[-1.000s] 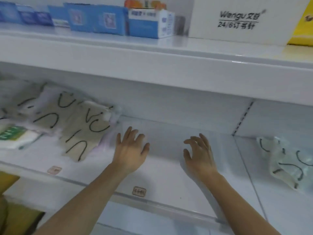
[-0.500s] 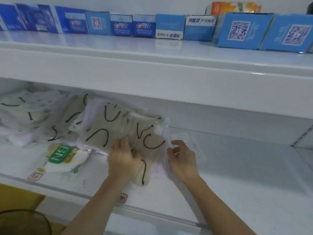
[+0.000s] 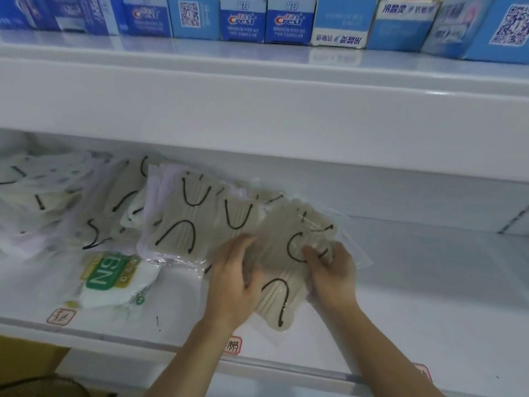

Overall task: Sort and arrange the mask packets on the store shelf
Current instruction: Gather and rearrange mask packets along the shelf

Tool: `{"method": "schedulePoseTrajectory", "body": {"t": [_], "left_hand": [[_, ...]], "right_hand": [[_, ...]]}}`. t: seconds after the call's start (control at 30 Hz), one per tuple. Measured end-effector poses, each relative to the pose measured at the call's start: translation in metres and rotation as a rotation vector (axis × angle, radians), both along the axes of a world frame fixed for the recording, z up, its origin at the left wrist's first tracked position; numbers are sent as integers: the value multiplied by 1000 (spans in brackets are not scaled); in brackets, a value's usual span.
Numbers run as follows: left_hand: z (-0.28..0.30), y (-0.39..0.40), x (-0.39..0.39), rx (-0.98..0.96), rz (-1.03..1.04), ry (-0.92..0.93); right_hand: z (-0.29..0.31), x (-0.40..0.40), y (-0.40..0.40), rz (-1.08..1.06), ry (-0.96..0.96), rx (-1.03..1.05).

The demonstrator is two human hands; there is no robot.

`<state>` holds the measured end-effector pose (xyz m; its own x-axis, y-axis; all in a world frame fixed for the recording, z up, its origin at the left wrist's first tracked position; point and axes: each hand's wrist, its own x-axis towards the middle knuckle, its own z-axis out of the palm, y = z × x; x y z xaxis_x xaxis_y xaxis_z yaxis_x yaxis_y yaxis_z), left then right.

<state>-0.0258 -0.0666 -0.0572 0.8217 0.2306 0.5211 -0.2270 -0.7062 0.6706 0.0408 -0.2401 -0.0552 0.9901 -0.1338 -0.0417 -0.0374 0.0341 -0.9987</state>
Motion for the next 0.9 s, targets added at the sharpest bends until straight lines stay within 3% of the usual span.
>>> {"method": "schedulePoseTrajectory", "body": {"t": [0.13, 0.27, 0.37, 0.47, 0.5, 0.73, 0.9], "left_hand": [[-3, 3, 5, -49, 155, 63], [-3, 2, 4, 14, 107, 128], [0, 2, 0, 7, 72, 145], [4, 0, -3, -28, -3, 143], [6, -1, -4, -43, -39, 145], [5, -2, -5, -78, -290, 91], [3, -4, -4, -24, -152, 15]], "right_hand": [[3, -1, -5, -14, -32, 146], [3, -2, -3, 16, -32, 205], [6, 0, -1, 12, 11, 86], [13, 5, 5, 65, 14, -310], [17, 5, 7, 67, 9, -341], [11, -10, 12, 38, -46, 68], [10, -7, 9, 76, -60, 122]]}}
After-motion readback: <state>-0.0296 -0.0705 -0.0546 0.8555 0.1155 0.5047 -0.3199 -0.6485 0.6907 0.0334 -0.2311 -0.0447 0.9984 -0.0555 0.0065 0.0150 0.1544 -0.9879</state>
